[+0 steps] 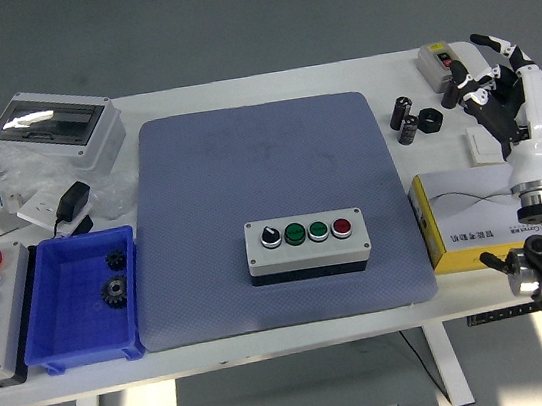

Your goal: Pick up the button,place it on the desk,press the button,press the button

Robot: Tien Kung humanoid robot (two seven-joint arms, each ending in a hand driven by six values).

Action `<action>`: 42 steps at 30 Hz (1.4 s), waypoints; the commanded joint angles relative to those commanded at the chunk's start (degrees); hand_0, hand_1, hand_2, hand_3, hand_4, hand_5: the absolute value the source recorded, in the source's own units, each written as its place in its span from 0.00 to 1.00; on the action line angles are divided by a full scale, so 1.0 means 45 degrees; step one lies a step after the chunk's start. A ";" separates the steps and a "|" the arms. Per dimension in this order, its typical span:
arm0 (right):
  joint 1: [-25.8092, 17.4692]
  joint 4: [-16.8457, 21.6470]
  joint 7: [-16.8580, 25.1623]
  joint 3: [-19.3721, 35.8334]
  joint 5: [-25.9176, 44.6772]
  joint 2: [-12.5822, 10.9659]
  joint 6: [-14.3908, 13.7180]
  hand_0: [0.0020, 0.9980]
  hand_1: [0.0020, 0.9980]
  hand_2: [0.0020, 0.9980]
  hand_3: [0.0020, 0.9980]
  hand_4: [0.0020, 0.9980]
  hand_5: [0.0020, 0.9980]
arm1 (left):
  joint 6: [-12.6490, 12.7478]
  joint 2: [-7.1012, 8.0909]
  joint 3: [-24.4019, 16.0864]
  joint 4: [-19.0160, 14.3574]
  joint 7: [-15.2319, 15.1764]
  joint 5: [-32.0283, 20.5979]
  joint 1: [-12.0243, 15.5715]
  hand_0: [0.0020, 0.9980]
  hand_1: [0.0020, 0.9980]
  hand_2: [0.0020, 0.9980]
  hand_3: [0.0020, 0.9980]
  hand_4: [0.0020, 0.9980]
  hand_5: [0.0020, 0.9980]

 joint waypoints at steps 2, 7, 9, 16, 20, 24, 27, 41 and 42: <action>-0.0034 -0.0307 0.0628 0.0025 0.0783 0.0043 0.0324 0.61 0.69 0.73 0.85 0.97 0.76 | -0.0003 0.0022 -0.0011 0.0000 0.0003 0.0021 0.0004 0.62 0.58 0.51 0.58 0.62 0.14; -0.0168 -0.0635 0.1215 0.0353 0.2439 0.0205 0.1376 0.76 0.79 0.83 0.89 1.00 1.00 | 0.0005 0.0032 0.0018 0.0000 -0.0010 -0.0026 0.0055 0.62 0.59 0.51 0.58 0.62 0.14; -0.0240 -0.0637 0.1133 0.0508 0.3018 0.0258 0.1812 0.76 0.80 0.85 0.92 0.89 1.00 | 0.0002 -0.0001 0.0023 0.0000 -0.0004 -0.0029 0.0078 0.62 0.59 0.51 0.58 0.62 0.14; -0.0454 -0.0016 0.0295 0.0891 0.4162 0.0300 0.3008 0.80 0.81 0.85 0.92 0.92 1.00 | -0.0014 -0.0050 -0.0029 0.0000 -0.0079 0.0080 0.0015 0.62 0.59 0.51 0.58 0.62 0.14; -0.0441 0.0229 -0.0121 0.0974 0.4117 0.0276 0.3345 0.80 0.81 0.85 0.92 0.92 1.00 | -0.0009 -0.0023 -0.0052 0.0000 -0.0114 0.0103 -0.0038 0.62 0.59 0.51 0.58 0.62 0.14; -0.0427 0.0317 -0.0346 0.1073 0.4070 0.0286 0.3489 0.86 0.82 0.85 0.89 0.92 1.00 | -0.0014 -0.0061 -0.0033 0.0000 -0.0124 0.0107 -0.0079 0.62 0.59 0.51 0.58 0.62 0.14; -0.0464 0.0356 -0.0420 0.1187 0.4047 0.0313 0.3539 0.88 0.82 0.85 0.83 0.92 1.00 | -0.0010 -0.0082 -0.0012 0.0000 -0.0140 0.0075 -0.0126 0.62 0.59 0.51 0.58 0.63 0.15; -0.0456 0.0442 -0.0705 0.1403 0.3900 0.0338 0.3735 0.84 0.79 0.81 0.79 0.93 1.00 | 0.0026 -0.0025 -0.0095 0.0000 -0.0143 0.0058 -0.0278 0.63 0.59 0.51 0.58 0.63 0.15; -0.0454 0.0445 -0.0729 0.1402 0.3889 0.0340 0.3743 0.84 0.79 0.81 0.79 0.93 1.00 | 0.0026 -0.0025 -0.0108 0.0000 -0.0138 0.0070 -0.0279 0.63 0.59 0.51 0.58 0.63 0.15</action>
